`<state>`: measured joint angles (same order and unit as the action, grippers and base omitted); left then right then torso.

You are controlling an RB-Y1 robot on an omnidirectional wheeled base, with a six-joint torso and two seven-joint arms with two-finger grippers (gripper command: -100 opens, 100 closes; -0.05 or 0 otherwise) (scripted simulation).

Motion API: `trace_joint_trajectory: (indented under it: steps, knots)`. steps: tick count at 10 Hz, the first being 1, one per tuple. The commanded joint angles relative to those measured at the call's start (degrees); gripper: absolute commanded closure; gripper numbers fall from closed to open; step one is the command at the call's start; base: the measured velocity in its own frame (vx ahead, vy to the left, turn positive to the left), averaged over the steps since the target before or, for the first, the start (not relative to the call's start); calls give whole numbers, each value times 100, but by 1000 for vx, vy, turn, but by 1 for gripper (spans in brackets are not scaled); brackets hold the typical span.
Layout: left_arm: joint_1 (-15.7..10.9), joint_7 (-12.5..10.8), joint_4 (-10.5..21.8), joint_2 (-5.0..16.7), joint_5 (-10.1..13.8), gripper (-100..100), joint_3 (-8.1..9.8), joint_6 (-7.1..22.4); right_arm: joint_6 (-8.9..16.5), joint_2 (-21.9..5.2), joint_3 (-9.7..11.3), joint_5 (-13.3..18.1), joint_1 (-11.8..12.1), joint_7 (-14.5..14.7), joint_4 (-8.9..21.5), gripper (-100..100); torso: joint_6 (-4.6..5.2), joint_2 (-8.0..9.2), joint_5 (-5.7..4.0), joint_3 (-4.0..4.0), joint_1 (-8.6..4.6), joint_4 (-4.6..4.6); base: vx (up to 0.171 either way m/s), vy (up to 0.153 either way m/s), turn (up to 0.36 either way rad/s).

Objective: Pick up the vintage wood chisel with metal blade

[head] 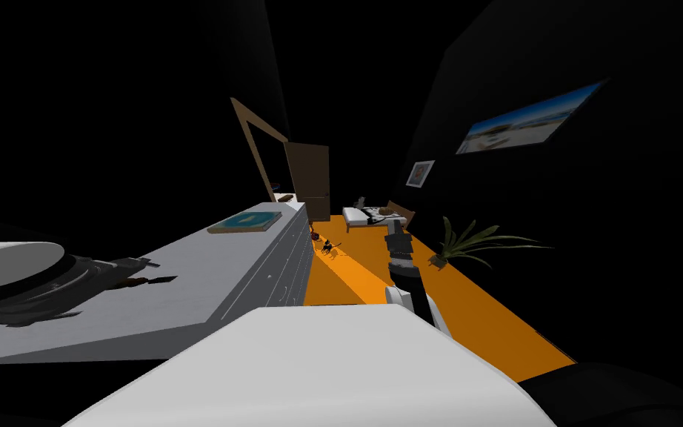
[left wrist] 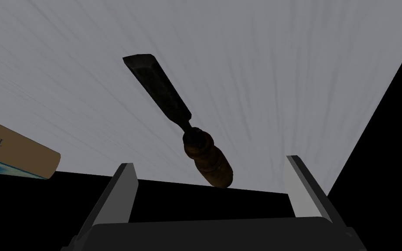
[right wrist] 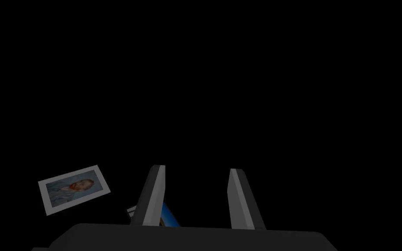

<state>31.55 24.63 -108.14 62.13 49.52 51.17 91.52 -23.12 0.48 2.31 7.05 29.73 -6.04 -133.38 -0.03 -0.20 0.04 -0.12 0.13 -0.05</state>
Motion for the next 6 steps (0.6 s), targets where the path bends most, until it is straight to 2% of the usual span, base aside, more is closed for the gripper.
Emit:
trace_joint_trajectory:
  steps: [1, 5, 6]
  knots:
    - [5, 18, 97, 57, 39, -100, 16, 175, 0, 0, 0, 0, 0, 0, 0, 0, 0, 0, 0, 0, 0, 0, 38, 37, -59]
    - [80, 1, 312, 225, 155, -100, 37, 695, 0, 0, 0, 0, 0, 0, 0, 0, -2, 5, 0, 3, -3, 1, 37, 31, -83]
    - [57, -11, 281, 219, 145, -100, 31, 630, 0, 0, 0, 0, 0, 0, 0, 0, -3, 8, 0, 5, -3, 2, 11, 15, -9]
